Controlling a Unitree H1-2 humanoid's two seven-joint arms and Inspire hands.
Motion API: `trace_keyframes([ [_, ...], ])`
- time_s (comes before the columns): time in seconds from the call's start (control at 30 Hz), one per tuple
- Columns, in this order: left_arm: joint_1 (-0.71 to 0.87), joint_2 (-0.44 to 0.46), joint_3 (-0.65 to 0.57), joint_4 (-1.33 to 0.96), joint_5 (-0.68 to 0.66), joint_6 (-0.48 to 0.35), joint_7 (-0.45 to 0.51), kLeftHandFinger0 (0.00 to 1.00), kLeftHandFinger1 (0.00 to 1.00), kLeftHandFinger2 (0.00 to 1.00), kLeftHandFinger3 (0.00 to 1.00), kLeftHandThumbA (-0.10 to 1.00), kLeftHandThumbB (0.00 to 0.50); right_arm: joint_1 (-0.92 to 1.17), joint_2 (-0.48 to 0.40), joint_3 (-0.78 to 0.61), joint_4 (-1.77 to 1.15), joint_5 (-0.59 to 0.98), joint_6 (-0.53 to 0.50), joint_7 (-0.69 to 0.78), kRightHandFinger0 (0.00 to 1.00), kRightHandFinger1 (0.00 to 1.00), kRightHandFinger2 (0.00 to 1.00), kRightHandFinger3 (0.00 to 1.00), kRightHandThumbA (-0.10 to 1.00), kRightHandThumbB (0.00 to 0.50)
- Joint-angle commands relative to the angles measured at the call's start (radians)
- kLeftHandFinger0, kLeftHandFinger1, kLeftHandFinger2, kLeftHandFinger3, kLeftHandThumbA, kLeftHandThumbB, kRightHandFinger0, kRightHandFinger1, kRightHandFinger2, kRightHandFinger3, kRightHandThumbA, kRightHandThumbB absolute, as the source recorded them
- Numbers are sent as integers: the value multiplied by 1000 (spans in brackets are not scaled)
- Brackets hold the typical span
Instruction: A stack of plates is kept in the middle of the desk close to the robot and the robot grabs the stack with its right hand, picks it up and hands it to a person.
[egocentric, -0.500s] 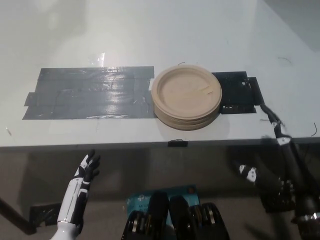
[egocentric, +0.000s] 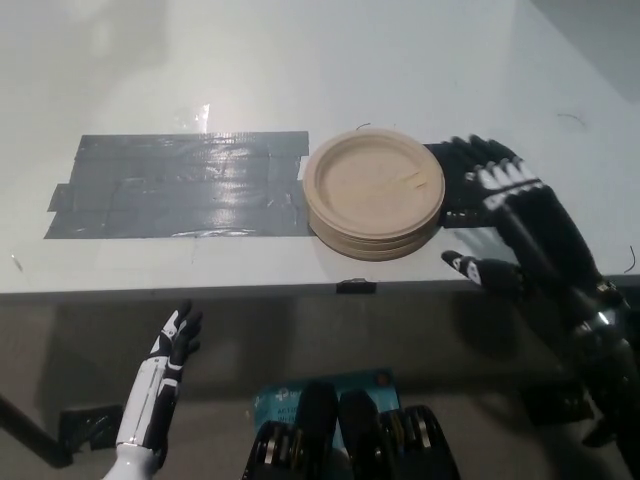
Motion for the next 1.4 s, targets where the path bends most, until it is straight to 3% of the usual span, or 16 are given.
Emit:
trace_keyframes([
  [0.0,-8,5,-8,-28,11,-34,-4,1000,1000,1000,1000,1000,0,-100,-21,49,43,-144,32,29,1000,1000,1000,1000,900,457],
  [0.2,-7,5,-11,-23,9,-46,-6,1000,1000,1000,1000,1000,0,-148,-10,123,120,-218,46,26,1000,1000,1000,1000,879,492],
  [0.8,-17,14,-9,-25,8,-34,-16,1000,1000,1000,1000,1000,0,-201,-5,207,266,-253,54,28,1000,1000,1000,1000,880,500],
  [1.37,-15,15,-13,-29,24,-28,-14,1000,1000,1000,1000,1000,0,-228,32,222,341,-301,47,-69,1000,1000,1000,1000,980,445],
])
